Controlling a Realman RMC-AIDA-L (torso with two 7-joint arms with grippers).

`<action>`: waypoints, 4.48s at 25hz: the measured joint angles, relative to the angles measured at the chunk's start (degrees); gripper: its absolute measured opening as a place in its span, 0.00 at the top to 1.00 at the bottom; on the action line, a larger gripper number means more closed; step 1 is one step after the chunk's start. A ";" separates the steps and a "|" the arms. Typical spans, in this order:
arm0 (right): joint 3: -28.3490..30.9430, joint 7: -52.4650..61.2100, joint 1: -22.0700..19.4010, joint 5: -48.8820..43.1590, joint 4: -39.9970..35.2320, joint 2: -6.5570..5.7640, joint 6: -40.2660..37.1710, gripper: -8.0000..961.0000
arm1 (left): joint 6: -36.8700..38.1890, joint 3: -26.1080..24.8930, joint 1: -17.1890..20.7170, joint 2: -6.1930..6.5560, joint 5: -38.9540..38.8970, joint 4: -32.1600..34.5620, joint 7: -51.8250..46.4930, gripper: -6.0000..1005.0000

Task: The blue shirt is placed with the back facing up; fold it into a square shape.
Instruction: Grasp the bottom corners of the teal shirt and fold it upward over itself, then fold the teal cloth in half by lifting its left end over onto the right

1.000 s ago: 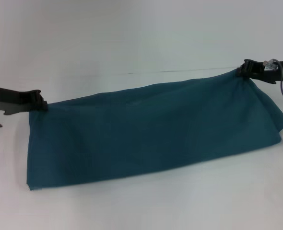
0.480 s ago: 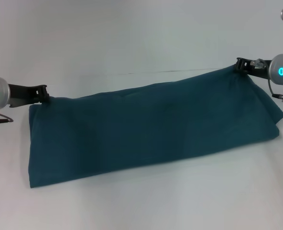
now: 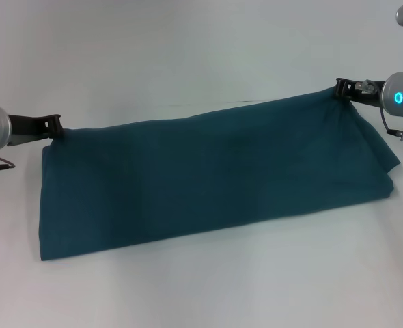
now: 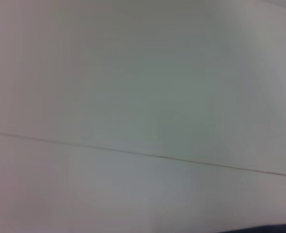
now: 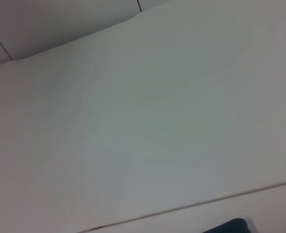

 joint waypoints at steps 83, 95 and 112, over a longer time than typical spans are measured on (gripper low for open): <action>6.80 -21.69 -27.40 28.54 -12.17 -5.91 -62.03 0.23 | 32.33 -24.28 27.77 -4.04 -22.60 1.10 -5.71 0.26; 6.90 -21.81 -27.77 28.54 -11.58 -5.97 -61.06 0.24 | 27.64 -23.04 24.94 -3.97 -22.60 -2.17 -5.02 0.26; 7.86 -22.51 -27.62 28.79 -11.47 -5.97 -60.68 0.25 | 24.45 -21.65 21.42 -4.06 -22.76 -4.87 -3.41 0.28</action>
